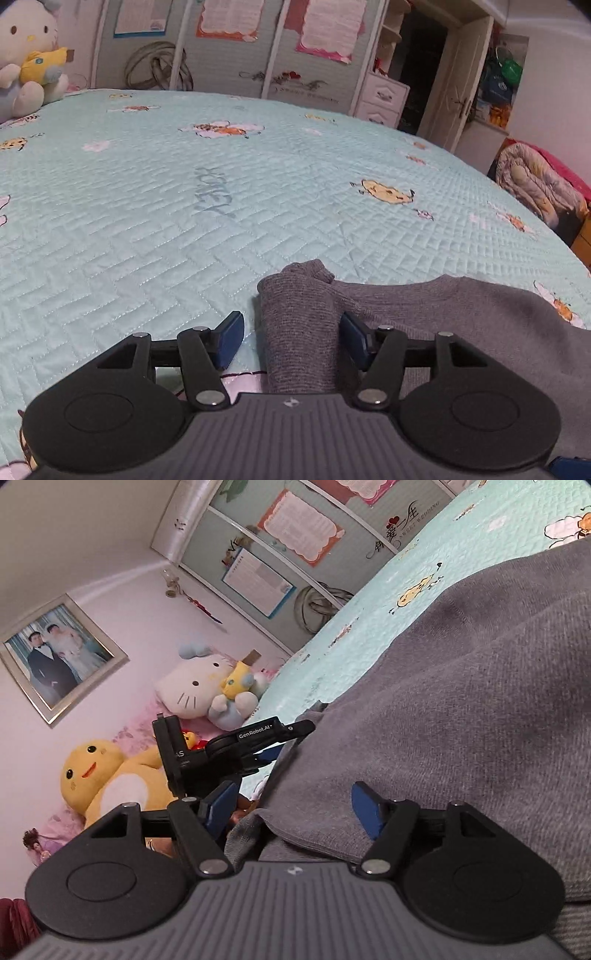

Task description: Fold clothes

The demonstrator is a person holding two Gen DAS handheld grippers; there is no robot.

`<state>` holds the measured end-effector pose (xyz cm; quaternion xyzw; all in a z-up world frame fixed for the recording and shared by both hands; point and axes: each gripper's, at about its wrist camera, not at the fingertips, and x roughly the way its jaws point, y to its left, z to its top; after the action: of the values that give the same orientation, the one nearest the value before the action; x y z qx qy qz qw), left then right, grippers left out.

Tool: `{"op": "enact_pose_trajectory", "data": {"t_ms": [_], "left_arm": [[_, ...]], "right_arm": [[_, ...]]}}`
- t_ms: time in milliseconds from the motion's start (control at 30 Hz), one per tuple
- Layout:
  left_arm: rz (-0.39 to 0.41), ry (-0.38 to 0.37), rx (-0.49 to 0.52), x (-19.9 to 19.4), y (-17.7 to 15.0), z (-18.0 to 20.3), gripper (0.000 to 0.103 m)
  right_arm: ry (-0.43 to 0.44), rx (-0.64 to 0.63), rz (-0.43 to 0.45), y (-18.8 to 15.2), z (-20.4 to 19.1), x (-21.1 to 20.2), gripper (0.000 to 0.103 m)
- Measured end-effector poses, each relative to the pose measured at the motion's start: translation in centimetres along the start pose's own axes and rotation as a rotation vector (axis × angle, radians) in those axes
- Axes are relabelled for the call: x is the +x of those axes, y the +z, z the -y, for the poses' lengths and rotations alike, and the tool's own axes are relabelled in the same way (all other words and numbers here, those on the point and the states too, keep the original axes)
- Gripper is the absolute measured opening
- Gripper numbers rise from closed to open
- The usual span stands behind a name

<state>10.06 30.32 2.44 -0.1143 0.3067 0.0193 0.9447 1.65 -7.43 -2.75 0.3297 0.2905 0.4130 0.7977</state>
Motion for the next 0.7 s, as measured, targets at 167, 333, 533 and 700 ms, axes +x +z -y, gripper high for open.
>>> {"op": "enact_pose_trajectory", "data": {"t_ms": [167, 333, 533, 700], "left_arm": [[-0.04, -0.079, -0.057, -0.9, -0.2, -2.5, 0.047], [-0.029, -0.084, -0.029, -1.5, -0.2, -1.9, 0.019], [0.026, 0.027, 0.139, -1.1, -0.8, -0.1, 0.049], [0.126, 0.158, 0.112, -3.4, -0.3, -0.3, 0.065]], "right_arm": [[0.013, -0.004, -0.011, -0.1, 0.1, 0.4, 0.07], [0.017, -0.003, -0.011, -0.3, -0.3, 1.2, 0.07], [0.013, -0.012, -0.016, -0.4, -0.7, 1.5, 0.07], [0.014, -0.014, -0.017, -0.6, -0.9, 1.6, 0.07]]}}
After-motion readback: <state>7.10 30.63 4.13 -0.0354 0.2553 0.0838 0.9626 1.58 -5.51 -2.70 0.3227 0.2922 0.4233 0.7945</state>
